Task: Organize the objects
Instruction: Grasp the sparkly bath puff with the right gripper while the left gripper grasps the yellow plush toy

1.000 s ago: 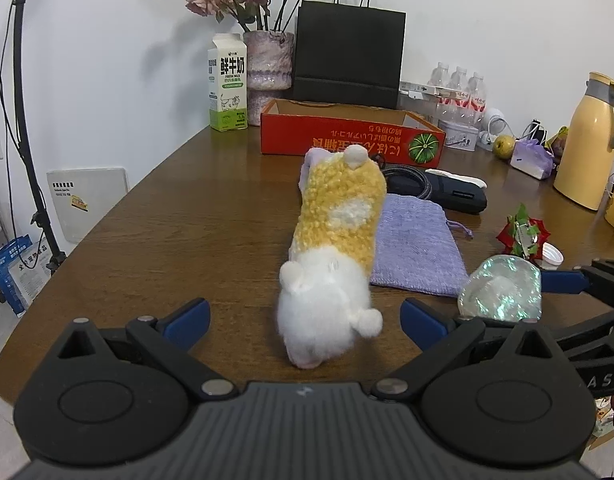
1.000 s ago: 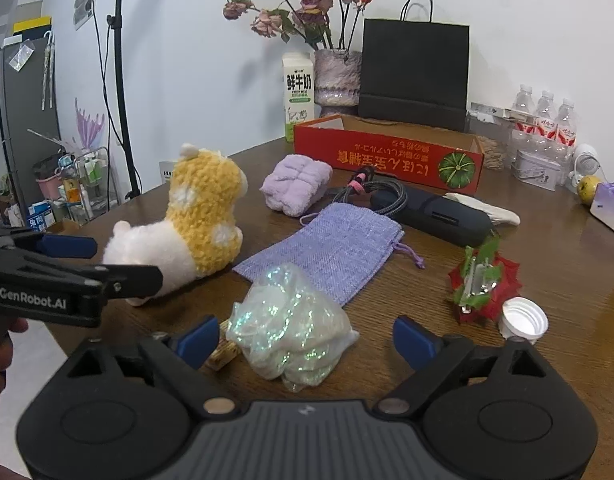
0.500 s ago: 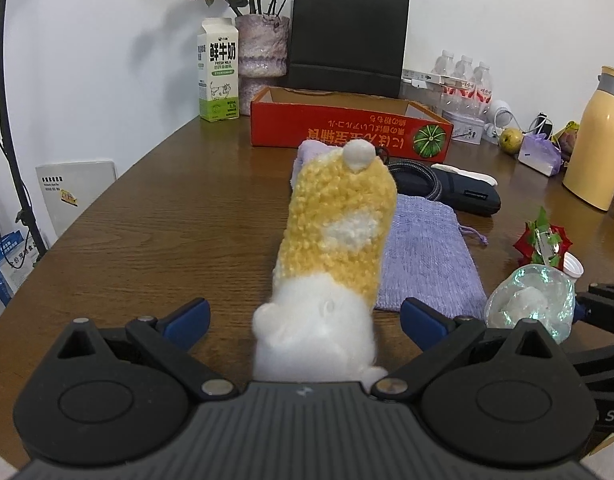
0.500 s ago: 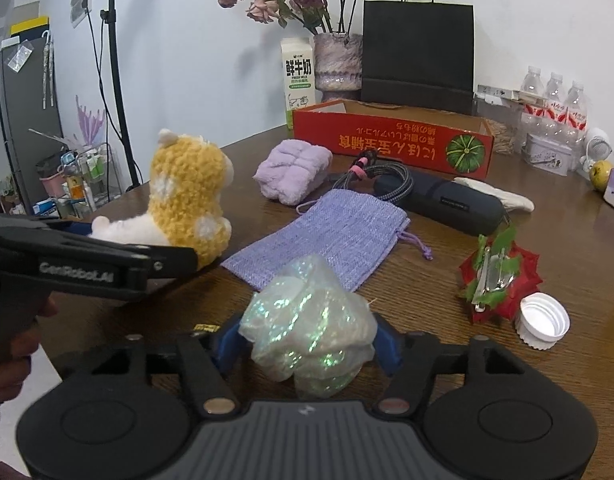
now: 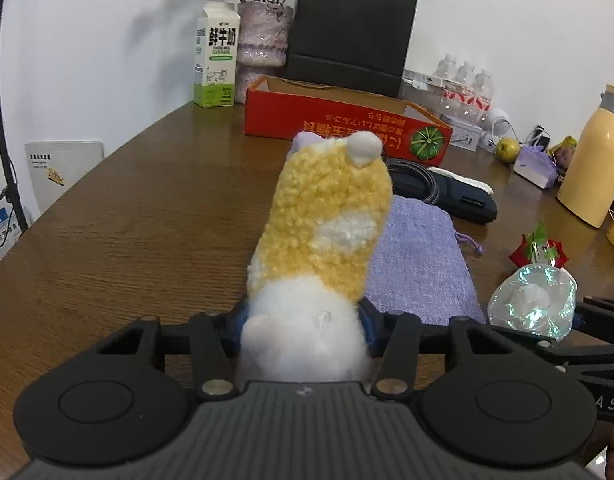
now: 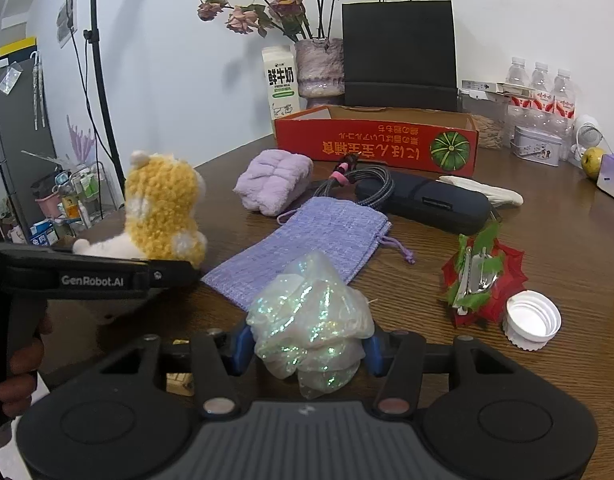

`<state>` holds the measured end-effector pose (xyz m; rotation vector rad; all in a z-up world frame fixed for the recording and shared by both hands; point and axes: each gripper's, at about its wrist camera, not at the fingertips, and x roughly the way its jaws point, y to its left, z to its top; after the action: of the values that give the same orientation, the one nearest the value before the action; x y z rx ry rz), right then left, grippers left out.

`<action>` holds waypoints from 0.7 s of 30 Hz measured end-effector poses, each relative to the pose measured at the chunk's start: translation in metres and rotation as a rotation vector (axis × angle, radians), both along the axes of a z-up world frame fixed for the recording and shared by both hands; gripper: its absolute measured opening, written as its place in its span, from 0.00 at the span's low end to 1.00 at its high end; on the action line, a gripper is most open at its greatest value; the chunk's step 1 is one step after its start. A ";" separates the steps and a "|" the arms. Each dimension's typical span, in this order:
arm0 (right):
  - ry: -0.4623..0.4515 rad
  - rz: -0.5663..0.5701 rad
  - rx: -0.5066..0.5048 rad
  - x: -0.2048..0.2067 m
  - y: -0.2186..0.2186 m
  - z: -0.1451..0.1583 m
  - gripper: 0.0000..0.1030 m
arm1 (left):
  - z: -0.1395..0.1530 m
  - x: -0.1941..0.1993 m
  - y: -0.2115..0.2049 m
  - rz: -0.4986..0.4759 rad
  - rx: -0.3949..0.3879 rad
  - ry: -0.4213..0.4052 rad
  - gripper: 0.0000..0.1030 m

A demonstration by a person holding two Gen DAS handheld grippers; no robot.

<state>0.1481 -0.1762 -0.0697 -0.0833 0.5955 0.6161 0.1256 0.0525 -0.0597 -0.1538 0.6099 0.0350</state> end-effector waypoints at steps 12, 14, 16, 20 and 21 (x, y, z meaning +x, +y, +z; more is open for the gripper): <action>-0.026 -0.010 0.011 -0.002 -0.003 0.006 0.50 | 0.011 -0.008 -0.001 0.004 0.006 -0.039 0.48; -0.034 -0.013 0.013 -0.003 -0.003 0.008 0.50 | 0.013 -0.009 -0.002 0.004 0.007 -0.045 0.48; -0.045 -0.017 0.013 -0.003 -0.004 0.011 0.50 | 0.017 -0.009 -0.002 0.005 0.008 -0.053 0.48; -0.065 -0.023 0.011 -0.003 -0.004 0.017 0.50 | 0.024 -0.007 -0.003 0.003 0.010 -0.065 0.48; -0.070 -0.024 0.012 -0.002 -0.004 0.019 0.50 | 0.026 -0.006 -0.003 -0.001 0.009 -0.068 0.48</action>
<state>0.1456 -0.1807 -0.0511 -0.0861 0.5242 0.5912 0.1193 0.0498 -0.0338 -0.1454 0.5419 0.0313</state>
